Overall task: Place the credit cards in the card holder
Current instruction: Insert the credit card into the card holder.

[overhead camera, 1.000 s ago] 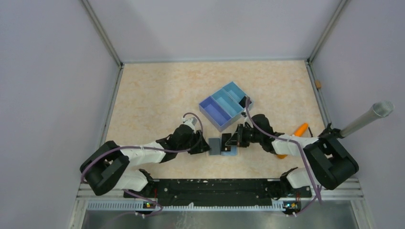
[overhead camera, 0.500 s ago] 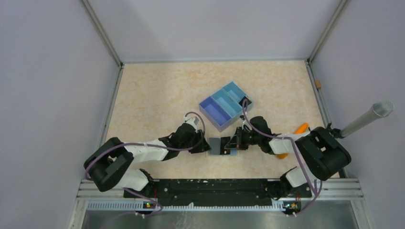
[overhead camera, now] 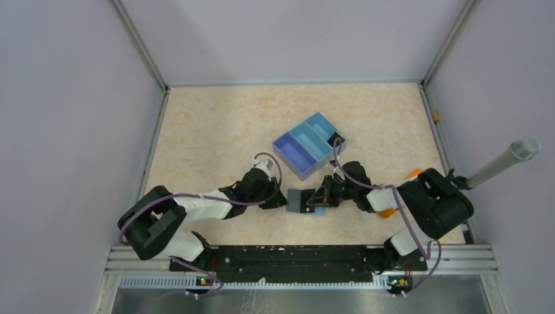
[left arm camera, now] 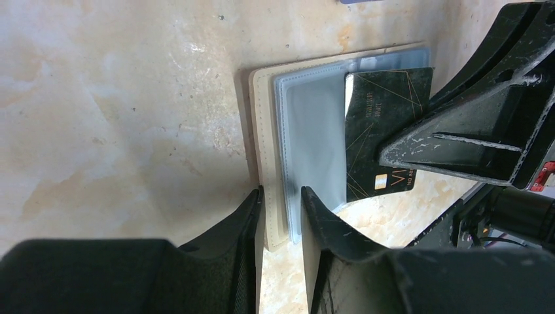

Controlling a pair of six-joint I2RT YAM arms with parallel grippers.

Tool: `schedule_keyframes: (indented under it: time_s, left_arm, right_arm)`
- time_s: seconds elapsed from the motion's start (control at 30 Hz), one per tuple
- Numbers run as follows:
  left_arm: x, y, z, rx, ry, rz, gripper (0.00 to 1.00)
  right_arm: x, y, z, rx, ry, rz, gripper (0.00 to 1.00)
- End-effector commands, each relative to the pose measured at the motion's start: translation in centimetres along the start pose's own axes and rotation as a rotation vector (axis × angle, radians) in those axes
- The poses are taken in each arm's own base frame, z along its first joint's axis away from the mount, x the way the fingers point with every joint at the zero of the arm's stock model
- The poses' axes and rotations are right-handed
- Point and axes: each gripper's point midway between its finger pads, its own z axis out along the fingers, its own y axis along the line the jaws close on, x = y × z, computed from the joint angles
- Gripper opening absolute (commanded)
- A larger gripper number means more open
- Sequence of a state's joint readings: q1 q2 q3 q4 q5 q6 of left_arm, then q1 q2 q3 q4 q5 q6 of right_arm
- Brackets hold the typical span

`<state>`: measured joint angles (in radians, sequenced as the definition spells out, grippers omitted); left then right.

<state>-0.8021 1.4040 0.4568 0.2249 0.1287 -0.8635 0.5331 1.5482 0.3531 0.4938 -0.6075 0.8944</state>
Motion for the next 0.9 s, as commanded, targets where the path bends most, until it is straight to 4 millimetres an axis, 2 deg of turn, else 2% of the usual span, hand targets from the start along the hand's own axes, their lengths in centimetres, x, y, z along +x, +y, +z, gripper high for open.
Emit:
schedule_keyframes:
  time_s: [0.0, 0.37, 0.53, 0.87]
  left_arm:
    - [0.7, 0.6, 0.5, -0.024, 0.032, 0.010, 0.30]
    - [1.0, 1.1, 0.6, -0.048, 0.039, 0.007, 0.25]
    - [1.0, 1.1, 0.7, -0.048, 0.040, 0.006, 0.25]
    - [1.0, 0.7, 0.8, -0.031, 0.042, 0.001, 0.24]
  right_arm:
    - [0.2, -2.4, 0.1, 0.091, -0.031, 0.064, 0.00]
    - [1.1, -3.9, -1.0, 0.182, -0.037, 0.095, 0.00]
    - [0.7, -4.0, -1.4, 0.210, -0.061, 0.082, 0.00]
    - [1.8, -3.4, -0.1, 0.194, -0.005, 0.056, 0.00]
